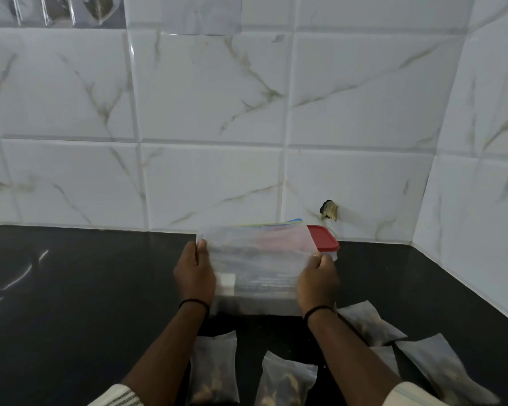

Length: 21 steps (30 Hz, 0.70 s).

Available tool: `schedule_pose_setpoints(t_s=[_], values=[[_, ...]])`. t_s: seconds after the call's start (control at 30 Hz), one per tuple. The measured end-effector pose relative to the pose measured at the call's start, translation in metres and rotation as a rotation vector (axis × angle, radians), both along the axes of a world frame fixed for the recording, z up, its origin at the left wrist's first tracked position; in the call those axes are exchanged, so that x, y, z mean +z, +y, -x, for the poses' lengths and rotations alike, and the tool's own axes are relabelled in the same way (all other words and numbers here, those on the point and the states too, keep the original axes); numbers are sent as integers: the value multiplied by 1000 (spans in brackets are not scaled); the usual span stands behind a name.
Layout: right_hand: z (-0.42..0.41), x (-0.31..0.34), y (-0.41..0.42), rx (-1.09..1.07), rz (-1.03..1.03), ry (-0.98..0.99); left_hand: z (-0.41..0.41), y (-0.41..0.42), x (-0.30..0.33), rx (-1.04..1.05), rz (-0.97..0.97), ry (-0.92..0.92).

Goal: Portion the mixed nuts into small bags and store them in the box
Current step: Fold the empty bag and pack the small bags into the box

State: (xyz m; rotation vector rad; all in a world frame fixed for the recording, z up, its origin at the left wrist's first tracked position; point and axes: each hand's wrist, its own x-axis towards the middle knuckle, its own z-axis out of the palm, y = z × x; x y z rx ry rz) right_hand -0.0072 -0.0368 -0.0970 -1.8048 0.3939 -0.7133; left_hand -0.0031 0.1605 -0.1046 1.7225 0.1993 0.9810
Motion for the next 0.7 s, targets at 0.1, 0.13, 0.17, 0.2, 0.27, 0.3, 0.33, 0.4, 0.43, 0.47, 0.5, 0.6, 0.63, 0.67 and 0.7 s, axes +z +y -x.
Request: schedule_pose_setpoints(t_s=[0.1,0.13,0.17,0.2,0.27,0.3,0.33,0.4,0.43,0.47,0.5,0.6,0.63,0.67,0.7], values=[[-6,-3,-4,25,93,75,-5,4,-3,-3,-30,68],[-7,-4,-5,37,121,97,-7,6,-4,-11,-33,103],[-9,-6,-8,52,137,114,-9,9,-7,-18,-29,140],[-10,-8,-10,67,137,124,-11,12,-8,-21,-23,176],[-11,-10,-15,113,101,141,-13,18,-9,-19,-3,228],[-12,-11,-18,136,74,141,-14,21,-9,-27,11,252],[-12,-11,-21,157,43,135,-16,24,-9,-48,36,279],[-13,-10,-25,189,-29,104,-18,27,-6,-116,110,325],[-14,-8,-26,202,-63,83,-17,28,-4,-147,155,349],[-13,-6,-26,215,-90,66,-15,27,-1,-179,215,367],[-13,-5,-26,230,-104,55,-12,25,2,-216,298,373],[-10,-1,-25,280,-110,9,-3,23,11,-403,548,355],[-10,0,-25,288,-92,-6,-4,26,11,-484,596,356],[-10,0,-26,293,-69,-16,-3,29,11,-569,631,362],[-9,0,-28,298,-57,-20,-4,32,11,-632,642,373]])
